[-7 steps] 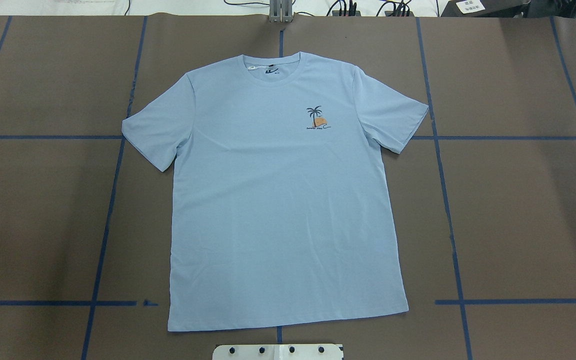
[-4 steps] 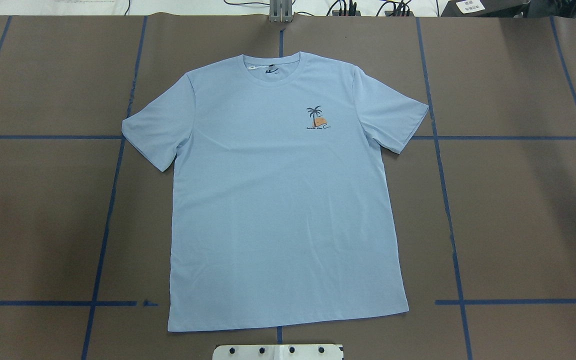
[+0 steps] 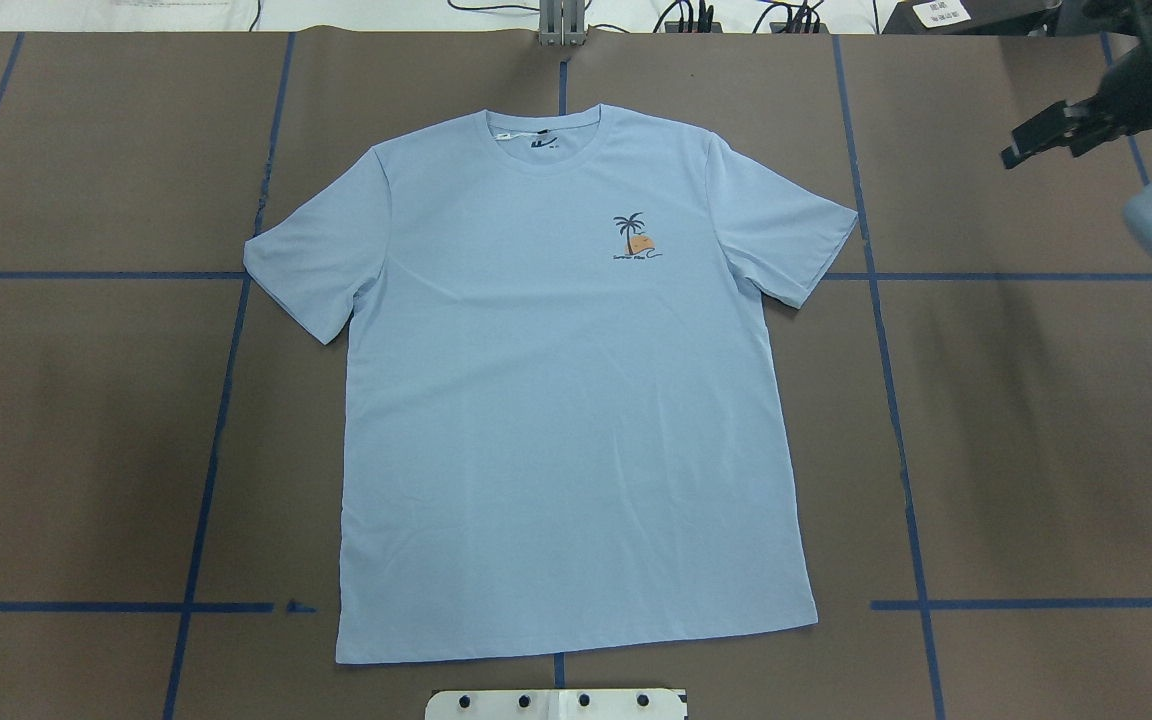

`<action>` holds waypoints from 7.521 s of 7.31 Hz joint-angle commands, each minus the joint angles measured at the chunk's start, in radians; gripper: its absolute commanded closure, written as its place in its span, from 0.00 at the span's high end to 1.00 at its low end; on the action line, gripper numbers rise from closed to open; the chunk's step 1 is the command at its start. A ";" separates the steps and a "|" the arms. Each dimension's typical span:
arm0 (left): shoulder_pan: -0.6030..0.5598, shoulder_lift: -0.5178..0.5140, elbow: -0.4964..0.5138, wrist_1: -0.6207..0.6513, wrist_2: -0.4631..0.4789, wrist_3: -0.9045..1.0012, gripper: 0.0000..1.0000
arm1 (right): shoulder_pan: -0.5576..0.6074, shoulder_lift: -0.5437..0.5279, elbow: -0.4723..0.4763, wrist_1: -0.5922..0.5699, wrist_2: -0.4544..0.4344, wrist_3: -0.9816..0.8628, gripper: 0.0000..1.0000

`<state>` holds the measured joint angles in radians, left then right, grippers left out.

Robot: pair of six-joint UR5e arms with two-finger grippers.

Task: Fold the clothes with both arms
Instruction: 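Move the right gripper to the sleeve nearest it and grasp it, then fold the grasped sleeve inward over the shirt body with the right gripper, then reach the left gripper to the other sleeve while the right gripper withdraws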

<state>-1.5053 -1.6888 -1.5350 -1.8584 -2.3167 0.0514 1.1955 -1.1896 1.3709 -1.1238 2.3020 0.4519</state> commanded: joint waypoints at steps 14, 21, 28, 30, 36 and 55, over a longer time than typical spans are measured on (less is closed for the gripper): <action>0.004 -0.045 0.082 -0.096 -0.035 -0.002 1.00 | -0.263 0.214 -0.243 0.076 -0.225 0.174 0.00; 0.002 -0.054 0.082 -0.094 -0.035 -0.001 1.00 | -0.424 0.380 -0.161 0.067 -0.390 0.427 0.00; 0.000 -0.090 0.084 -0.096 -0.033 -0.141 1.00 | -0.432 0.636 -0.480 0.076 -0.524 0.444 1.00; 0.087 -0.115 0.075 -0.218 -0.029 -0.432 1.00 | -0.398 0.624 -0.347 -0.167 -0.344 0.458 1.00; 0.587 -0.222 0.022 -0.321 0.377 -1.201 1.00 | -0.183 0.153 0.260 -0.522 -0.082 0.271 1.00; 0.740 -0.572 0.193 -0.131 0.482 -1.519 0.00 | -0.186 0.094 0.301 -0.510 -0.088 0.243 1.00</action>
<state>-0.7931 -2.1292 -1.4107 -2.0475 -1.8353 -1.3742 1.0094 -1.0928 1.6648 -1.6337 2.2136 0.6872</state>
